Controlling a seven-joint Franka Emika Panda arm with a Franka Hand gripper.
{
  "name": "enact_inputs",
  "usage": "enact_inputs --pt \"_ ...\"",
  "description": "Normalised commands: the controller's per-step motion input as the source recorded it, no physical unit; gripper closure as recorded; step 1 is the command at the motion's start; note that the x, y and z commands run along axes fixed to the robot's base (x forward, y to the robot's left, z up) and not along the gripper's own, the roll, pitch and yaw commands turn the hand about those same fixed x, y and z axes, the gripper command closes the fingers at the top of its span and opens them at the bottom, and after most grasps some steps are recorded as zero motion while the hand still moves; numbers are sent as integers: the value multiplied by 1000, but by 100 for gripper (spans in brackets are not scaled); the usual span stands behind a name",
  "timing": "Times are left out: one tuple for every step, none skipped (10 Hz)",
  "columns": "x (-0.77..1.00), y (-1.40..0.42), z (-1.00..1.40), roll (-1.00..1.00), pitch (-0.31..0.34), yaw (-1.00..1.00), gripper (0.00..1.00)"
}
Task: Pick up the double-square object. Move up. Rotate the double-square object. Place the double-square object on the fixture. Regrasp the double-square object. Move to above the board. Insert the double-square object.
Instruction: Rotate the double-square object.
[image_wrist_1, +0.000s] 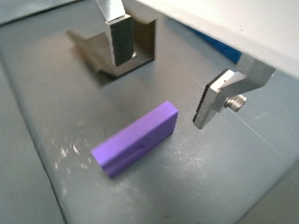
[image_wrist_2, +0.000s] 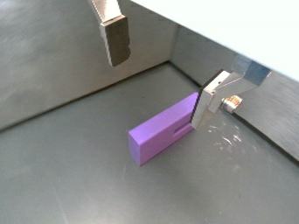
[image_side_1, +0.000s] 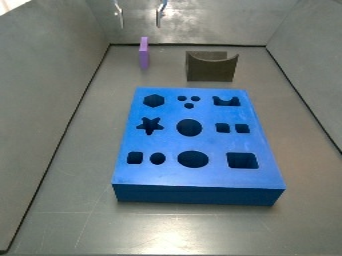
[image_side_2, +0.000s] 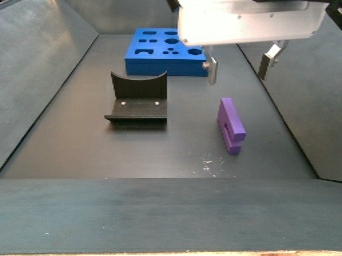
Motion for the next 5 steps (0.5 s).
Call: enact_inputs --pt "56 1 -196 1 -3 1000 0" --pt "51 2 -94 1 -3 1000 0" --pt "42 1 -65 1 -4 1000 0" --pt "40 2 -57 1 -4 1000 0" --pt "43 3 -47 1 -5 1000 0"
